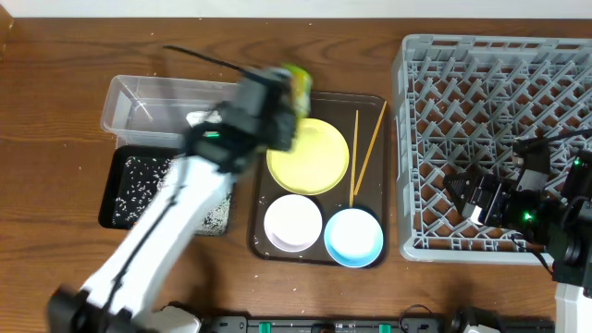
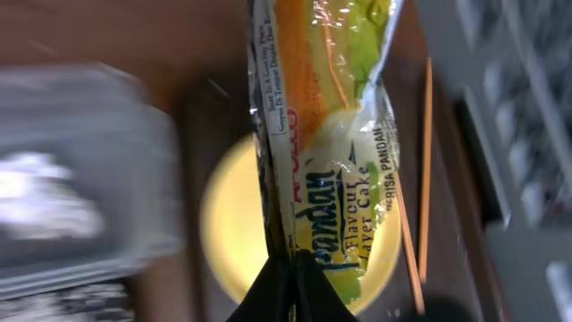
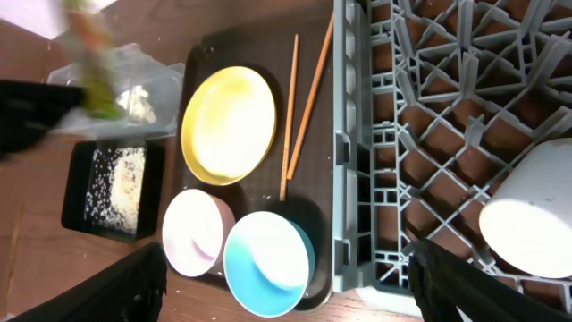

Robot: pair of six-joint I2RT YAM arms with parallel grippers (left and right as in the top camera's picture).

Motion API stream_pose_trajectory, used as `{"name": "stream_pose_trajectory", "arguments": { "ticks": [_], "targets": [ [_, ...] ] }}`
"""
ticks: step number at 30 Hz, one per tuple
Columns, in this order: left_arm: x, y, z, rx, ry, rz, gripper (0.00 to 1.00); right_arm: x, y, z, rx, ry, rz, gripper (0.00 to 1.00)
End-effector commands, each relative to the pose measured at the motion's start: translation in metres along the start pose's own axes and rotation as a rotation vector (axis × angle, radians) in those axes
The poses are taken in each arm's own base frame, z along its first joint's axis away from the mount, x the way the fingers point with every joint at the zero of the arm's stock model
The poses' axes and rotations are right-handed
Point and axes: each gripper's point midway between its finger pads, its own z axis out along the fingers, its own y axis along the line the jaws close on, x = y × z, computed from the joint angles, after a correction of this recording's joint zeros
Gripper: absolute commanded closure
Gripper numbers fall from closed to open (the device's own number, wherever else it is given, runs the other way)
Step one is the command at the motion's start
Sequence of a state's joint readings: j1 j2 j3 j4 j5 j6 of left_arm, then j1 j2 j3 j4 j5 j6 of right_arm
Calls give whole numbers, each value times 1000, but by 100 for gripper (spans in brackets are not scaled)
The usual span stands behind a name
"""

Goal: Sort waste into correct bins and load items into the dishwasher rack
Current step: 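Grasp the snack wrapper and tissue from the yellow plate, left gripper, then drop the wrapper and tissue into the clear plastic bin, retract left arm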

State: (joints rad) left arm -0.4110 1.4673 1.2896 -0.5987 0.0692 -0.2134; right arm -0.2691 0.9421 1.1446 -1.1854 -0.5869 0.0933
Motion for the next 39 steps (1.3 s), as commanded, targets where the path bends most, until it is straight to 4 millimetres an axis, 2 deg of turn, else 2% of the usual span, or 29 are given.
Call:
{"name": "stream_pose_trajectory", "arguments": {
  "ticks": [1,5,8,11,12,13,14,15,16,18,19,23,26,32,39],
  "targets": [
    [-10,47,-6,-82,-20,-100,94,-3,2,-3,-3,-12,-24,15],
    [-9,100,4,-169,-4,-200,94,-3,2,-3,-3,-12,-24,15],
    [3,134,23,-222,53,-261,94,-3,2,-3,-3,-12,-24,15],
    [16,148,42,-245,108,-284,94,-3,2,-3,-3,-12,-24,15],
    [17,151,47,-247,113,-278,84,-3,2,-3,-3,-12,-24,15],
    [17,152,51,-247,115,-275,65,-3,2,-3,-3,-12,-24,15],
    [17,152,52,-243,119,-276,64,-3,2,-3,-3,-12,-24,15],
    [17,149,51,-236,121,-274,64,-3,2,-3,-3,-12,-24,15],
    [15,147,48,-231,118,-272,59,-3,2,-3,-3,-12,-24,15],
    [9,138,38,-216,102,-261,41,-3,2,-3,-3,-11,-24,15],
    [7,131,32,-199,94,-253,38,-3,2,-3,-3,-11,-23,15],
    [7,94,5,-109,89,-213,38,-2,2,-3,-2,-10,-23,15],
    [17,62,-7,-55,121,-157,38,-2,2,-3,-2,-10,-23,15],
    [56,6,-11,12,251,-27,38,-2,2,-3,-1,-9,-26,14],
    [72,-30,-13,56,281,73,38,-2,0,-3,9,-10,-26,14]
  ]
}}
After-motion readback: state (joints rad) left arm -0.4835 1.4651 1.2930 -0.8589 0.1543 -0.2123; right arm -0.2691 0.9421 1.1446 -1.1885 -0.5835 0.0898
